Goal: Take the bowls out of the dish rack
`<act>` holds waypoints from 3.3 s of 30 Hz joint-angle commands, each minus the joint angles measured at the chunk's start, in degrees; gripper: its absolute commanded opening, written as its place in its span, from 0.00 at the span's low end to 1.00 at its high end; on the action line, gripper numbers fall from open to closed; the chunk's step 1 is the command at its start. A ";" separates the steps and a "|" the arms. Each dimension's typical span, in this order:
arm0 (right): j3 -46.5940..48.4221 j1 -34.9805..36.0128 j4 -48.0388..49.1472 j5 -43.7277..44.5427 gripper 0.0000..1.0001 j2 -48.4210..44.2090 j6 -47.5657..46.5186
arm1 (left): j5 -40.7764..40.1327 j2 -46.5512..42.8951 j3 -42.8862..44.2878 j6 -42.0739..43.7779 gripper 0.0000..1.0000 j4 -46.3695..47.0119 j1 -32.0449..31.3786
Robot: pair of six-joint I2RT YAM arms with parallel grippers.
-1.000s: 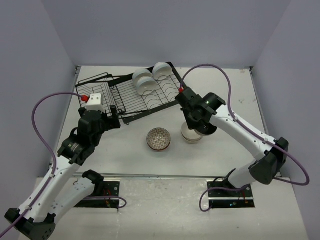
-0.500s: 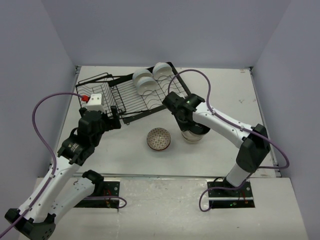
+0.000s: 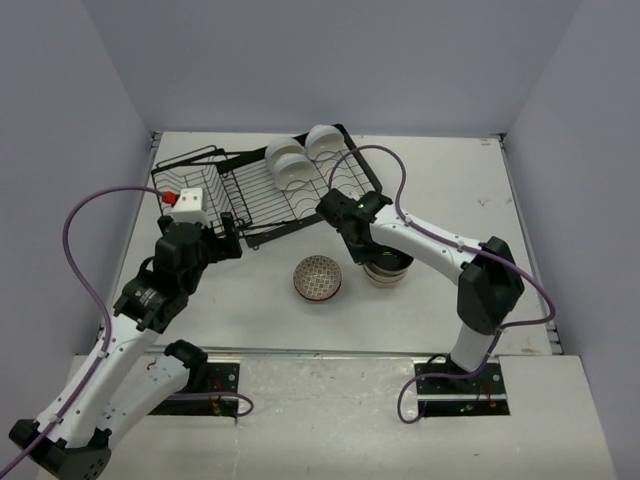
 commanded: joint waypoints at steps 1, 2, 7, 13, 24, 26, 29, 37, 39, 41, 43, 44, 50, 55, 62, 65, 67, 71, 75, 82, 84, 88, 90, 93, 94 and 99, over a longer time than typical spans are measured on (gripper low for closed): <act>0.44 0.41 0.40 3.65 0.02 -0.11 0.99 | 0.59 -0.39 -0.27 1.20 1.00 2.44 0.53; 0.44 0.50 0.57 3.56 0.05 -0.03 1.25 | 0.59 -0.39 -0.27 1.20 1.00 2.44 0.53; -0.26 0.94 1.01 3.56 0.14 -0.03 2.04 | 0.68 -0.22 -0.27 1.20 1.00 2.44 0.53; 0.26 1.55 0.66 3.65 0.24 -0.90 3.01 | 0.68 -0.13 -0.27 1.20 1.00 2.44 0.53; 2.29 3.48 -3.38 5.32 0.34 -4.06 5.12 | 0.41 0.66 -0.27 1.20 1.00 2.44 0.53; 1.67 3.49 -3.56 5.06 0.27 -5.65 5.30 | 0.15 0.93 -0.18 1.20 1.00 2.27 0.53; -0.43 3.58 -2.07 3.65 0.10 -8.37 4.86 | -0.11 1.89 0.35 1.03 1.00 1.74 0.53; -7.63 3.31 8.63 -3.11 0.08 -18.47 1.87 | 4.01 12.42 10.00 -3.89 1.00 -5.28 -0.78; -9.48 1.82 13.29 -5.22 0.08 -23.82 1.43 | 0.96 19.95 16.12 -5.73 1.00 -7.57 -4.63; -13.08 -1.15 16.82 -8.02 0.10 -29.95 1.60 | -9.83 27.08 22.73 -7.76 1.00 -14.93 -14.21; -16.24 -3.53 20.69 -9.44 0.17 -34.02 2.04 | -16.70 38.94 34.15 -6.19 1.00 -21.97 -19.50; -17.04 -5.72 21.57 -10.14 0.18 -35.78 2.39 | -18.81 42.99 41.41 -4.88 1.00 -23.65 -19.95; -21.44 -8.46 25.09 -10.85 0.38 -48.00 3.27 | -39.83 69.09 54.48 19.88 1.00 -15.52 -18.81; -24.61 -8.55 25.10 -12.43 0.43 -52.23 3.36 | -25.70 77.91 63.88 29.32 1.00 -6.35 -10.47; -26.81 -8.55 25.36 -13.40 0.46 -52.41 1.87 | -23.40 85.72 67.66 38.99 1.00 3.23 -6.43; -27.25 -8.55 25.71 -14.02 0.46 -52.50 1.25 | -19.29 88.02 68.20 39.96 1.00 4.63 -5.02; -27.51 -8.55 25.80 -14.02 0.46 -52.58 0.90 | -18.48 88.99 68.55 40.40 0.98 5.08 -4.92; -27.16 -8.64 25.71 -13.49 0.46 -51.88 0.46 | -16.28 90.48 68.99 39.87 0.93 6.04 -5.01; -26.46 -8.55 25.80 -13.66 0.46 -50.22 0.20 | -15.50 91.54 69.52 41.01 0.81 7.71 -4.92; -26.02 -8.55 25.98 -14.28 0.45 -47.40 -0.24 | -15.67 94.53 69.69 41.90 0.68 9.65 -5.01; -26.02 -8.64 26.15 -14.19 0.45 -47.22 -0.50 | -16.37 94.88 69.35 41.90 0.64 10.17 -5.01; -26.02 -8.64 26.50 -14.37 0.45 -46.08 -0.86 | -17.95 94.18 67.06 42.51 0.57 13.68 -5.10; -25.93 -8.55 26.68 -14.54 0.45 -45.64 -0.94 | -18.22 93.57 65.75 43.30 0.52 15.00 -5.36; -26.02 -8.55 26.68 -14.72 0.44 -45.38 -1.03 | -19.53 92.69 64.25 44.44 0.46 17.73 -5.62; -26.10 -8.55 26.94 -14.81 0.44 -45.38 -1.03 | -19.88 92.42 63.98 44.62 0.44 18.60 -5.71; -26.28 -8.55 26.94 -14.98 0.44 -45.55 -1.12 | -21.03 91.63 62.66 45.85 0.32 21.95 -5.71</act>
